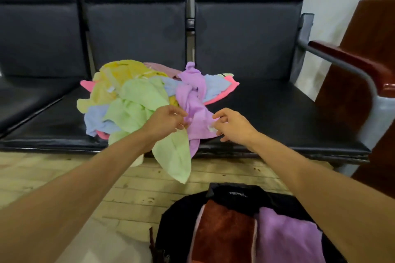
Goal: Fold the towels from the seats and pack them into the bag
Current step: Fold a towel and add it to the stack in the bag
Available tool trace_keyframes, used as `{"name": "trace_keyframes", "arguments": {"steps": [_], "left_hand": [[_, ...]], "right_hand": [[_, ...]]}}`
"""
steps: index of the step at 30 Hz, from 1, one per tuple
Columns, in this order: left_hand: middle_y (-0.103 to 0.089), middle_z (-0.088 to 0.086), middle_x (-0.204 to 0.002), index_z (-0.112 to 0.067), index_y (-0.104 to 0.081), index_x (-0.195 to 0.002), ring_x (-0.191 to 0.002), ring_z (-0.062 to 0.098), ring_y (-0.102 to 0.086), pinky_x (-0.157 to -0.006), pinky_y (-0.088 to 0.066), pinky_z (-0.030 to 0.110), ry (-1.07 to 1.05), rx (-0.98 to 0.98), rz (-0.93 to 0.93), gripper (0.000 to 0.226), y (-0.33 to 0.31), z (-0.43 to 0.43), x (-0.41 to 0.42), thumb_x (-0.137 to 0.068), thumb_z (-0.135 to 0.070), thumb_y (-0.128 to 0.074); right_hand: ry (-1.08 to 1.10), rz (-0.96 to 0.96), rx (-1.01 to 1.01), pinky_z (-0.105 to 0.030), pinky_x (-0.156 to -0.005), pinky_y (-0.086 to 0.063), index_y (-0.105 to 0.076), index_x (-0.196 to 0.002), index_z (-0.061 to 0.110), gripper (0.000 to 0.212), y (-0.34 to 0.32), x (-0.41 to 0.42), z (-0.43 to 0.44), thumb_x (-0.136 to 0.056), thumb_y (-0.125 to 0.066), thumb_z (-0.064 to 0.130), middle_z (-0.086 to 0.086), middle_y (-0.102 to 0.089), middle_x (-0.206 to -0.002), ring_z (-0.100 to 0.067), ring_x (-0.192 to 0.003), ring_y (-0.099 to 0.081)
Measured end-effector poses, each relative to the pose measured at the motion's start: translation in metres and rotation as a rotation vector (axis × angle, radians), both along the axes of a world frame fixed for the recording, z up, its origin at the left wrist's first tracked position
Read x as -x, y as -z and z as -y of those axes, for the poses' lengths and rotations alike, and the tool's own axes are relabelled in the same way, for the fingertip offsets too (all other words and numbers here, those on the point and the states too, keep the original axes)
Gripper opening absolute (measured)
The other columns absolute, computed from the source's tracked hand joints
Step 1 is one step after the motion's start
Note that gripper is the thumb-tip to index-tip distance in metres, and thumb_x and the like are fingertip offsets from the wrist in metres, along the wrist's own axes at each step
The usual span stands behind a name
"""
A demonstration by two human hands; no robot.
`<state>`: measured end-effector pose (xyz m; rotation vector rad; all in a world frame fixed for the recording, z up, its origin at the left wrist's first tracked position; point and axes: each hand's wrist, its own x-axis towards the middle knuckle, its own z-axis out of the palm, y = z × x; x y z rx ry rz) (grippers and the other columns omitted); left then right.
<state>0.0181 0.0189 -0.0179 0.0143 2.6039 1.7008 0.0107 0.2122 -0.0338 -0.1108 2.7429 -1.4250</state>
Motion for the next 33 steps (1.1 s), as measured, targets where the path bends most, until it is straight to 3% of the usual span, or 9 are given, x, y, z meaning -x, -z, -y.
{"name": "trace_keyframes", "arguments": {"steps": [6,9,12,17,20,24,26,30,33], "left_hand": [[-0.063,0.011,-0.091,-0.014,-0.047,-0.114,-0.070,0.015,-0.063,-0.071,-0.044,0.029,-0.374,-0.272,-0.104,0.030,0.009,0.045,0.009,-0.088,-0.001,-0.053],[-0.062,0.010,-0.091,-0.012,-0.047,-0.115,-0.069,0.014,-0.060,-0.064,-0.043,0.025,-0.389,-0.300,-0.077,0.026,0.007,0.049,0.010,-0.091,-0.002,-0.049],[-0.061,0.014,-0.107,-0.011,-0.046,-0.119,-0.073,0.014,-0.060,-0.063,-0.043,0.025,-0.354,-0.263,-0.009,0.029,0.011,0.048,0.009,-0.091,-0.005,-0.048],[-0.057,0.009,-0.100,-0.008,-0.053,-0.113,-0.083,0.021,-0.058,-0.063,-0.044,0.026,-0.386,-0.298,0.011,0.023,0.007,0.052,0.006,-0.093,-0.004,-0.042],[-0.050,0.003,-0.083,-0.013,-0.051,-0.082,-0.082,0.023,-0.052,-0.068,-0.042,0.028,-0.405,-0.332,0.049,0.021,0.000,0.049,0.003,-0.094,-0.002,-0.038],[-0.052,0.002,-0.087,-0.009,-0.052,-0.098,-0.083,0.019,-0.056,-0.074,-0.045,0.033,-0.413,-0.485,0.132,0.011,-0.009,0.036,-0.001,-0.097,-0.011,-0.042],[-0.053,0.000,-0.087,-0.016,-0.054,-0.091,-0.083,0.018,-0.056,-0.076,-0.046,0.034,-0.382,-0.552,0.132,0.014,-0.015,0.019,-0.006,-0.097,-0.016,-0.041],[-0.053,-0.005,-0.081,-0.022,-0.053,-0.081,-0.071,0.012,-0.052,-0.063,-0.041,0.025,-0.324,-0.564,0.110,0.021,-0.023,-0.025,-0.012,-0.097,-0.019,-0.040],[-0.052,-0.002,-0.081,-0.021,-0.055,-0.086,-0.071,0.014,-0.051,-0.061,-0.041,0.025,-0.296,-0.668,0.187,0.017,-0.022,-0.054,-0.008,-0.097,-0.028,-0.043]], "right_hand": [[-0.026,-0.053,0.104,-0.041,-0.091,-0.052,-0.063,-0.108,0.016,0.016,0.020,0.040,0.061,-0.091,-0.063,0.019,-0.002,-0.064,-0.097,-0.022,-0.096,-0.064],[-0.029,-0.064,0.162,-0.040,-0.095,-0.049,-0.060,-0.119,0.013,0.031,0.028,0.047,0.091,-0.090,-0.066,0.024,-0.005,-0.065,-0.105,-0.019,-0.098,-0.062],[-0.057,-0.083,0.153,-0.031,-0.090,-0.048,-0.053,-0.128,0.012,0.043,0.029,0.050,0.113,-0.090,-0.067,0.028,-0.002,-0.063,-0.112,-0.018,-0.105,-0.060],[-0.058,-0.187,0.081,-0.026,-0.071,-0.036,-0.065,-0.099,0.008,0.016,0.023,0.053,0.130,-0.097,-0.054,0.019,0.000,-0.060,-0.088,-0.015,-0.087,-0.051],[0.013,-0.116,0.344,-0.025,-0.069,-0.043,-0.063,-0.108,0.005,0.021,0.003,0.048,0.124,-0.099,-0.046,0.013,-0.003,-0.061,-0.092,-0.015,-0.082,-0.053],[0.250,0.108,0.948,-0.035,-0.075,-0.048,-0.063,-0.100,0.007,0.018,-0.028,0.047,0.100,-0.097,-0.045,0.006,-0.012,-0.061,-0.088,-0.027,-0.088,-0.057],[0.324,0.134,1.208,-0.033,-0.073,-0.049,-0.062,-0.110,0.004,0.022,-0.043,0.041,0.081,-0.097,-0.043,0.002,-0.011,-0.060,-0.088,-0.028,-0.087,-0.059],[0.381,0.116,1.371,-0.034,-0.073,-0.054,-0.063,-0.107,0.005,0.024,-0.051,0.029,0.041,-0.098,-0.040,0.003,-0.011,-0.067,-0.098,-0.025,-0.088,-0.066],[0.409,0.161,1.388,-0.045,-0.090,-0.053,-0.064,-0.118,0.003,0.031,-0.051,0.021,0.013,-0.099,-0.039,0.007,-0.016,-0.069,-0.113,-0.033,-0.102,-0.067]]}}
